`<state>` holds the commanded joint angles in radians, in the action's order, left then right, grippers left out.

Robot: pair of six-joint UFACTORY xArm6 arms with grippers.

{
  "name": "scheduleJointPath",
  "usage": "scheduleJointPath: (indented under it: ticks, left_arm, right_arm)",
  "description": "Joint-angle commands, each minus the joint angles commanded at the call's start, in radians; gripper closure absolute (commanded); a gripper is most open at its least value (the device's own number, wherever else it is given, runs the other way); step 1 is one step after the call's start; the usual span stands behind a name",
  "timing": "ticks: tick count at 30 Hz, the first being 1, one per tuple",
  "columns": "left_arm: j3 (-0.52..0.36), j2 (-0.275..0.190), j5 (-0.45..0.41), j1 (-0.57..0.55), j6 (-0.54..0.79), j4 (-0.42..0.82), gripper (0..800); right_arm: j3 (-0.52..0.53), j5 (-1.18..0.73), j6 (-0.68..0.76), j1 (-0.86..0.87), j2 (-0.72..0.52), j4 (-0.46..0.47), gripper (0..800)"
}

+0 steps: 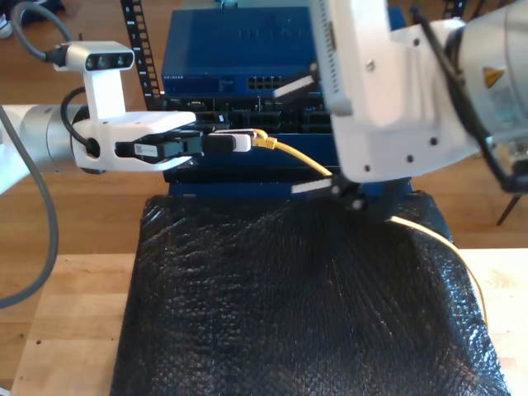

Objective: Grab the cable and plug it in

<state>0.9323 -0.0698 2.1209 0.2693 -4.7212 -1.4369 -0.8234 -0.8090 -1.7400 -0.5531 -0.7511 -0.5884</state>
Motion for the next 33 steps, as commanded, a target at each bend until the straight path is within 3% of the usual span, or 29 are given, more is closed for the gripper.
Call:
scheduleJointPath:
  ticks: [8,33]
  left_arm:
    - [-0.02,0.021,0.069,0.0,0.0,-0.063,798]
    - [-0.035,0.025,0.13,0.005,-0.006,-0.084,798]
  right_arm:
    - [0.025,0.046,-0.002,-0.003,-0.031,0.0,45]
    - [0.095,0.201,-0.006,-0.049,-0.084,0.002,47]
